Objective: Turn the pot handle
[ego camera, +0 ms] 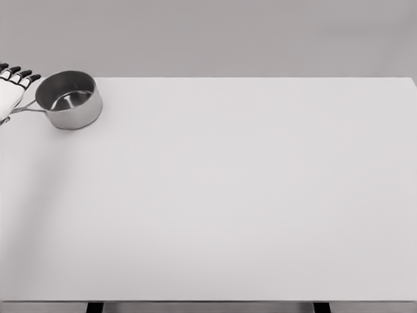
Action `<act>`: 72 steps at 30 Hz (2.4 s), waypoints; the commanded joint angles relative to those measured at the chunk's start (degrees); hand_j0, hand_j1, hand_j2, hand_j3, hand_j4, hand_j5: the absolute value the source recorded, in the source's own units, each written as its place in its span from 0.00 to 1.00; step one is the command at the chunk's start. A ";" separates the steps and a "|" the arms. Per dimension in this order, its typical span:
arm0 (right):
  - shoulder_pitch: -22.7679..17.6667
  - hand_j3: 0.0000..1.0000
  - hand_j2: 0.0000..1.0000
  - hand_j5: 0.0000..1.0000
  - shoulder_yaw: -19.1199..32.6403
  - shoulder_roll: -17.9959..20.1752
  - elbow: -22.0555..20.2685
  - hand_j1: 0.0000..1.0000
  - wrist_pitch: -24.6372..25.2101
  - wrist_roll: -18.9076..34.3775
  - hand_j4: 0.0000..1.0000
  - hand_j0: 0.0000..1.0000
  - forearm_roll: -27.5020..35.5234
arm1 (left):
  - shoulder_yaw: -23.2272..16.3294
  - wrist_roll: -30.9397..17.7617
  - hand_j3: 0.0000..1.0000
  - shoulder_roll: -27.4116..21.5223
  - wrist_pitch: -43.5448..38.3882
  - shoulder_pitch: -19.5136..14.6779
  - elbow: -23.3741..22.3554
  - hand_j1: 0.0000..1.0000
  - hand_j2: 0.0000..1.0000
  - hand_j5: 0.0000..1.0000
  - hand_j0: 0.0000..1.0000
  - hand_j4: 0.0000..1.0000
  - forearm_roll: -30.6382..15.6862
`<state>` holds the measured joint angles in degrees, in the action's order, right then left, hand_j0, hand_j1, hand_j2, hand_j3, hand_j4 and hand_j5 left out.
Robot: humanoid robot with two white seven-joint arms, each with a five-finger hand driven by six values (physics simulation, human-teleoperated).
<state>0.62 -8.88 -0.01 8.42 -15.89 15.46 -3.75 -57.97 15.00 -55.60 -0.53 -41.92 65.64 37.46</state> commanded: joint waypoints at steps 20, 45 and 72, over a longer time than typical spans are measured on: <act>0.00 1.00 1.00 1.00 0.01 0.01 0.02 1.00 -0.02 0.01 1.00 1.00 -0.03 | 0.13 -0.05 1.00 1.99 -0.08 -0.79 -3.67 1.00 1.00 1.00 1.00 1.00 2.35; 0.00 1.00 1.00 1.00 0.01 0.01 0.02 1.00 -0.02 0.01 1.00 1.00 -0.03 | 0.13 -0.14 1.00 4.27 -0.17 -2.28 -6.92 1.00 1.00 1.00 1.00 1.00 2.44; 0.00 1.00 1.00 1.00 0.01 0.01 0.02 1.00 -0.02 0.01 1.00 1.00 -0.03 | 0.13 -0.14 1.00 5.24 -0.17 -3.43 -8.68 1.00 1.00 1.00 1.00 1.00 3.94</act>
<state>0.62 -8.88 -0.01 8.43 -15.89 15.45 -3.73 -57.94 14.82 -50.38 -0.71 -45.35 57.03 41.32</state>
